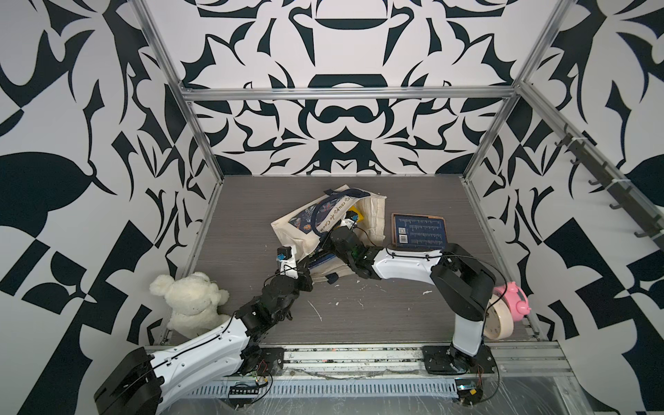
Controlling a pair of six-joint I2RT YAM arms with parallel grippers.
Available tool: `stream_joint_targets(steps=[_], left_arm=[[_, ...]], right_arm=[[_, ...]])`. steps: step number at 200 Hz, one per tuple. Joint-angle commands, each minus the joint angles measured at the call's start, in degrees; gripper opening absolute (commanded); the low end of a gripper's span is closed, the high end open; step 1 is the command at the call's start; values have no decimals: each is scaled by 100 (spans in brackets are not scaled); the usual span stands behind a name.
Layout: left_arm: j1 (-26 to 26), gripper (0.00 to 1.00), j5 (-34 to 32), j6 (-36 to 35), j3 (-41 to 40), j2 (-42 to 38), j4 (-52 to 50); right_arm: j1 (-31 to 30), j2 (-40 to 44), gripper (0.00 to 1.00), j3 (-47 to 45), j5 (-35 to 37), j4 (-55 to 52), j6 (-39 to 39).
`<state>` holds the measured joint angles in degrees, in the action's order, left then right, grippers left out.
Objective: Take out the books from the canvas bag
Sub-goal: Pick up the book from the canvas bag.
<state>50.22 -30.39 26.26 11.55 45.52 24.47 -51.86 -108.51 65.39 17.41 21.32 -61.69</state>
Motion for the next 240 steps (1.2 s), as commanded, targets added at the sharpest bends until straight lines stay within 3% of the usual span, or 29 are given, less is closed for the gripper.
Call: stream_joint_targets(steps=[1,95,240], left_arm=[[34,0,270,-60,0,-175,617],[33,0,324,-59,22,-157,619],[36,0,330,-68,48,-106,605]], right_arm=[[136,-113,42,352,12,230,-147],[453,-73,37,58,24,509,-471],[322,634,35,-1037,-66,782,-589]])
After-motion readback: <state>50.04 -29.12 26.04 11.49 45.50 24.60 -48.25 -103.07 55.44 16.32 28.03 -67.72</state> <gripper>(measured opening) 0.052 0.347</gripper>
